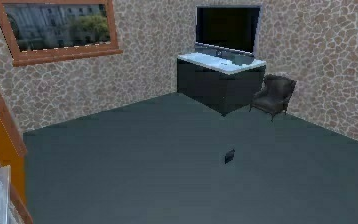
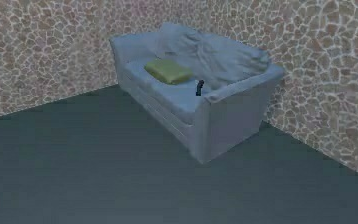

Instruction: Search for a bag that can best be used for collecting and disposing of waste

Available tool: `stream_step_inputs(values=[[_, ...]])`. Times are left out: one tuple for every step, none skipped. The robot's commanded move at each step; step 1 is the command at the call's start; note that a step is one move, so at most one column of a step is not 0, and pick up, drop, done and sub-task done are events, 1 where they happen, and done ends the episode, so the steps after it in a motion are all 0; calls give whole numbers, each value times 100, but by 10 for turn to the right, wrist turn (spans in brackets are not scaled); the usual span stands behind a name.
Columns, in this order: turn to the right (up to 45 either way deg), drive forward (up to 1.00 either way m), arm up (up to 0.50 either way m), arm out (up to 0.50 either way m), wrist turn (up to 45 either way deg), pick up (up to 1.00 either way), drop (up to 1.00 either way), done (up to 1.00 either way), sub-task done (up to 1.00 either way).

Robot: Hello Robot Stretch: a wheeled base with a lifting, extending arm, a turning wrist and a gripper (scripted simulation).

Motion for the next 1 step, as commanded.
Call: stream_step_inputs(values=[[-150, 0, 0, 0, 0, 0, 0, 0, 0]])
